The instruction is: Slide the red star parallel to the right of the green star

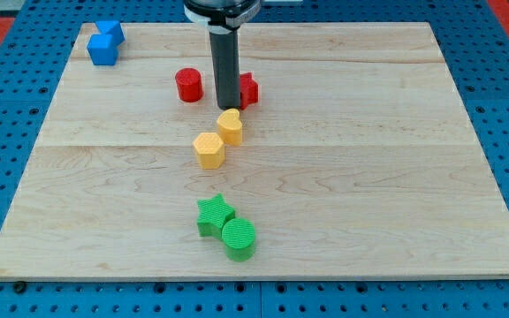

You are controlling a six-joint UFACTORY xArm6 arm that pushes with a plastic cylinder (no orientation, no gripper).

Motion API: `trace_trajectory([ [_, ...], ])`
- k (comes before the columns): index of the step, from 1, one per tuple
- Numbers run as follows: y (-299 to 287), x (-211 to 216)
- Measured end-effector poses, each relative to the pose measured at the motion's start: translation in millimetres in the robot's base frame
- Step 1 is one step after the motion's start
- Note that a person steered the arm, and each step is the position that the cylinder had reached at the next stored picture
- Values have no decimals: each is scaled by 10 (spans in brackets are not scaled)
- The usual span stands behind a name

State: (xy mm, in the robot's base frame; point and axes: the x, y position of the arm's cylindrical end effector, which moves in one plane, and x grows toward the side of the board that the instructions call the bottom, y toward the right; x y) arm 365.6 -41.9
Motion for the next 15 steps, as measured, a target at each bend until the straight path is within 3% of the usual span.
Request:
trace_trajectory([
  [2,-1387,-103],
  [3,-1085,-264],
  [4,-391,-304],
  [5,-309,-414],
  [6,172,-276],
  [7,1099,94],
  [8,1547,618],
  [10,1666,121],
  [11,1847,82],
  [13,2384,974],
  [14,2177,599],
  [15,2517,552],
])
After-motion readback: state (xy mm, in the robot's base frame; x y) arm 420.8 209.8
